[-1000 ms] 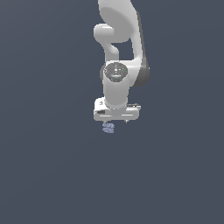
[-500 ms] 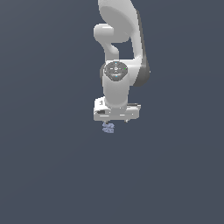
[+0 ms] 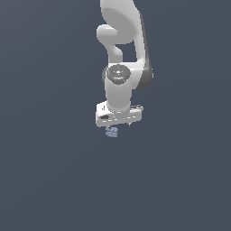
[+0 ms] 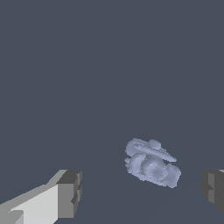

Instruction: Pick up the object and move it to a goal position.

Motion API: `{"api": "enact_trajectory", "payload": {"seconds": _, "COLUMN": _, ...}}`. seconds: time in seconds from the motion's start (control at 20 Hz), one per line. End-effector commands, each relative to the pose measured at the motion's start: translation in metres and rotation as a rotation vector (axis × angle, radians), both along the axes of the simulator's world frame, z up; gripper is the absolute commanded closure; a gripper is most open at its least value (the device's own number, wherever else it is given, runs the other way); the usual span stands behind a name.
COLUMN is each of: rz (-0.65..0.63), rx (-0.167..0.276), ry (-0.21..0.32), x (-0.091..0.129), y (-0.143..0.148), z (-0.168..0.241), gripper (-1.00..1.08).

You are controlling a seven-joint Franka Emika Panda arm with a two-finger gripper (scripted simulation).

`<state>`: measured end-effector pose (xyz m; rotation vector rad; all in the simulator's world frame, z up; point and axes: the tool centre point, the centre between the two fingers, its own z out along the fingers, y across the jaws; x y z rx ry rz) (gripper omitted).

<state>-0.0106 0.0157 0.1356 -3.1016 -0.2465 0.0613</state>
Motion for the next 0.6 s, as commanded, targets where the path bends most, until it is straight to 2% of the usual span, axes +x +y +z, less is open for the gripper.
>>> {"api": "enact_trajectory", "payload": {"seconds": 0.0, "rz": 0.047, "rx": 0.0, "ry": -0.002, "x": -0.001, "y": -0.002, "z": -0.002, "gripper": -0.92}}
{"api": "enact_trajectory", "payload": {"seconds": 0.55, "rz": 0.332, "rx": -0.001, "ry": -0.016, "x": -0.006, "y": -0.013, "z": -0.014, "gripper": -0.92}}
